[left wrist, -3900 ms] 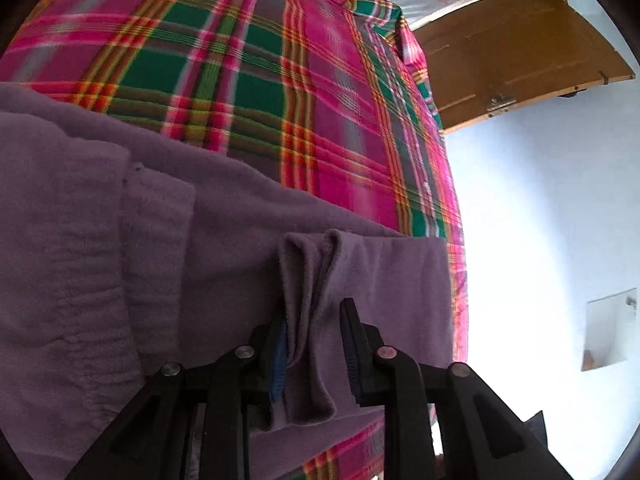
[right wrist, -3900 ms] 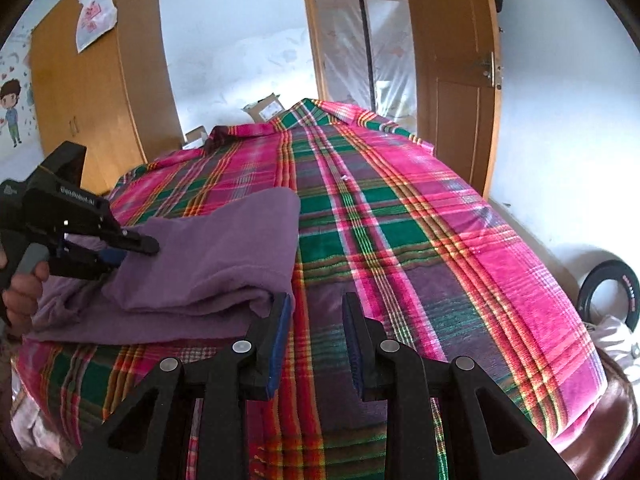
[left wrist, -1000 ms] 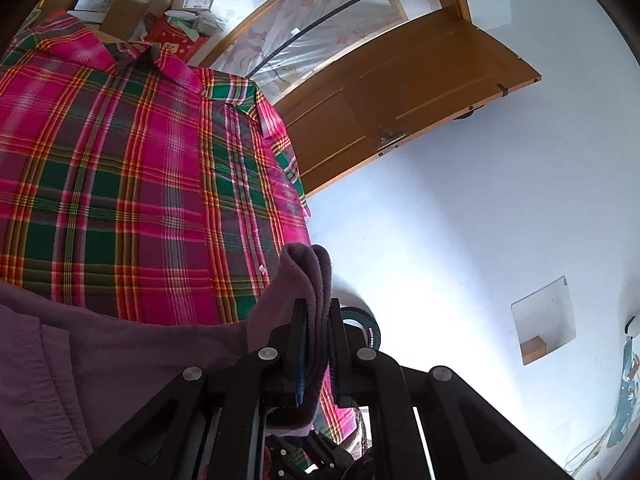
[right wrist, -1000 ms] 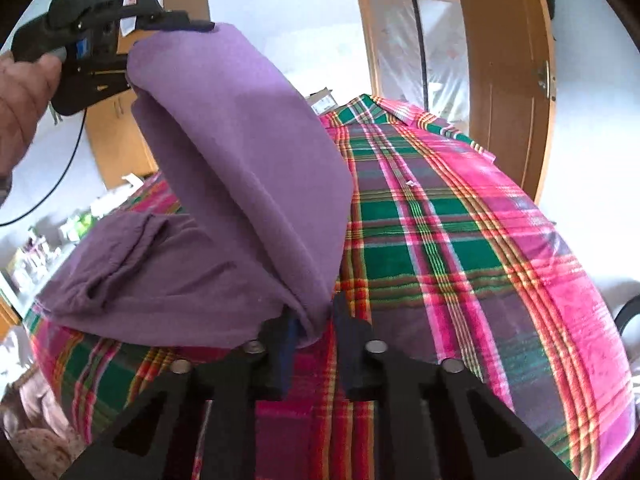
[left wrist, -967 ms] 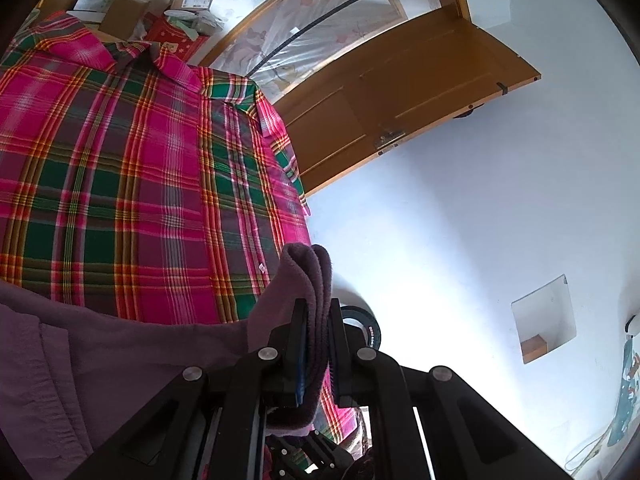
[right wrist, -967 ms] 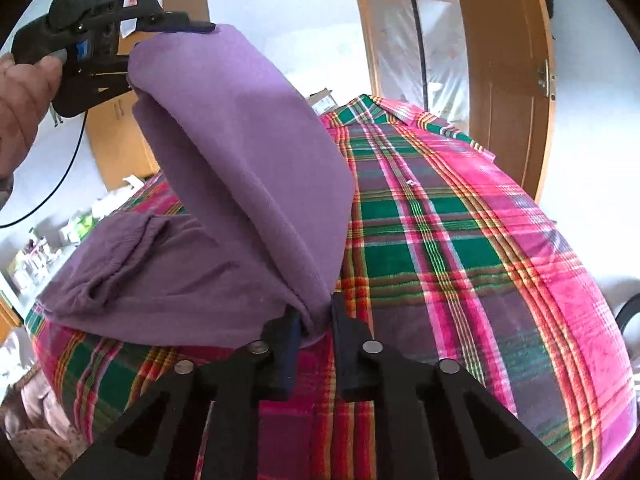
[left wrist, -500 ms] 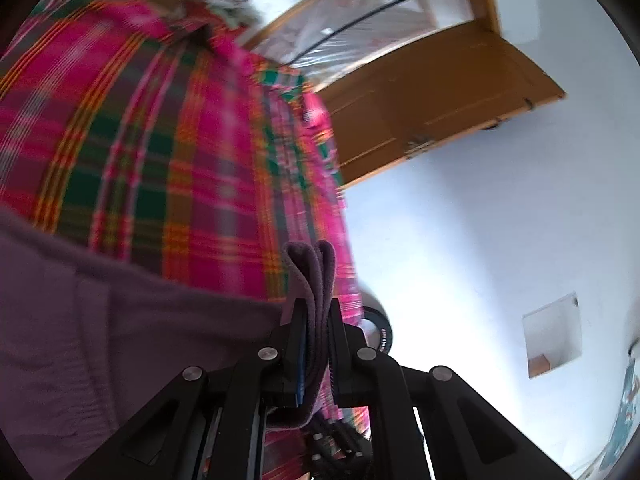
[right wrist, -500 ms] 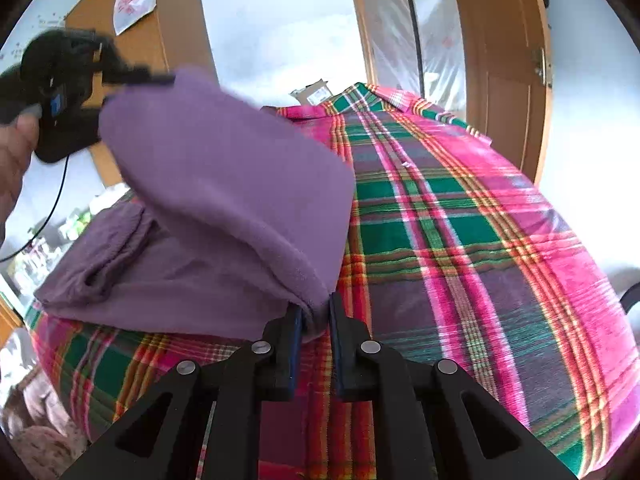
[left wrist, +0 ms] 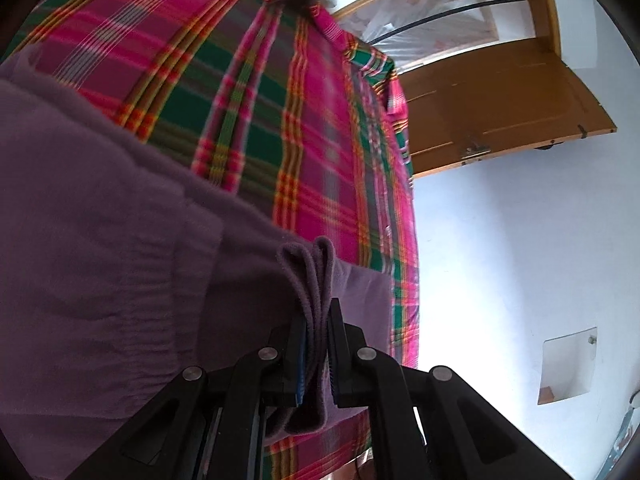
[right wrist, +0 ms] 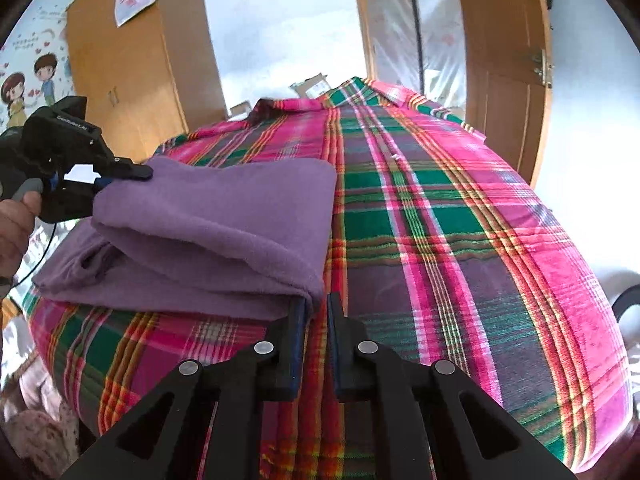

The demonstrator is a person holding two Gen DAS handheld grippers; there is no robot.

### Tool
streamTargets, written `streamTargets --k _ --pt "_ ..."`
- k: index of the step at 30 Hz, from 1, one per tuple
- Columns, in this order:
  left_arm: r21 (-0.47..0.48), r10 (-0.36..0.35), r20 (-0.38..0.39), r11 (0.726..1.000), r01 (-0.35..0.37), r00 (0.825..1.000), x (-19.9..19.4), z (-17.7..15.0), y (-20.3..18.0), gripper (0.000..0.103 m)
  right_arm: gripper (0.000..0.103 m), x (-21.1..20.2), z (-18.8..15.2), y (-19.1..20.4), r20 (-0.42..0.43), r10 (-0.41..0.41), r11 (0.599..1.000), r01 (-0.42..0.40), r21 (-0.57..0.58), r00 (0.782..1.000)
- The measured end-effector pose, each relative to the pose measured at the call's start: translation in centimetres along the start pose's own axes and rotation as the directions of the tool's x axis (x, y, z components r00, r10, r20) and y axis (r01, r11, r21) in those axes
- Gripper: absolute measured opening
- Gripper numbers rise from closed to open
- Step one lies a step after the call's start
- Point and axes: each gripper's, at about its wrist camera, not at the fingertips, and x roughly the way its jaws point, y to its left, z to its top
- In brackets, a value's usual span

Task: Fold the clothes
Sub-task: 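Lower the folded purple garment onto the bed with the left gripper, then open the left gripper and release the folded garment edge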

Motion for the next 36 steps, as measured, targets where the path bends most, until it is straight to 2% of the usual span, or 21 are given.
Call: streamTargets --k 5,8,12,15,19,21,25,30,33,36 --pt "-0.018 0.033 -0.018 0.999 -0.033 0.999 0.1 -0.7 1.3 0.009 0.011 -1.2 0.4 -1.0 0.017 -0.014 1.0 0.014 0.019 1.0" --pt "0.009 0.073 -0.027 0.997 -0.073 0.997 -0.2 -1.3 1.0 0.009 0.011 -1.4 1.2 -1.6 0.031 0.031 0.997 -0.033 0.072 0.999" --pt "0.043 0.121 -0.02 0.992 -0.12 0.992 -1.2 -1.8 0.4 0.01 0.016 -0.6 2.5 -2.7 0.029 0.119 0.976 -0.122 0.179 0.992" --pt "0.064 0.168 0.021 0.983 -0.169 0.986 -2.1 -1.7 -0.3 0.01 0.022 0.9 3.1 -3.4 -0.003 0.231 0.942 -0.223 0.252 0.973" --pt "0.114 0.14 0.03 0.983 -0.143 0.99 -2.1 -1.7 -2.6 0.01 0.023 1.9 3.2 -3.6 -0.028 0.288 0.921 -0.269 0.281 0.957" --pt "0.146 0.119 0.011 0.982 -0.119 0.993 -0.5 -1.3 -4.3 0.01 0.023 1.9 3.2 -3.6 -0.041 0.304 0.919 -0.281 0.277 0.952" --pt "0.207 0.08 -0.08 0.976 -0.061 0.994 3.6 -1.2 -7.2 0.01 0.023 1.6 2.9 -3.1 -0.086 0.324 0.927 -0.298 0.226 0.942" --pt "0.241 0.084 -0.197 0.97 -0.035 0.977 8.2 -1.6 -9.0 0.01 0.024 1.0 2.7 -2.2 -0.143 0.32 0.945 -0.304 0.124 0.936" --pt "0.24 0.103 -0.236 0.97 -0.045 0.966 10.1 -1.5 -9.3 0.01 0.024 0.9 2.6 -1.5 -0.188 0.285 0.958 -0.285 0.028 0.94" --pt "0.224 0.095 -0.242 0.974 -0.04 0.966 10.2 -1.5 -9.1 0.01 0.024 0.6 2.9 -1.2 -0.197 0.238 0.964 -0.257 -0.073 0.951"
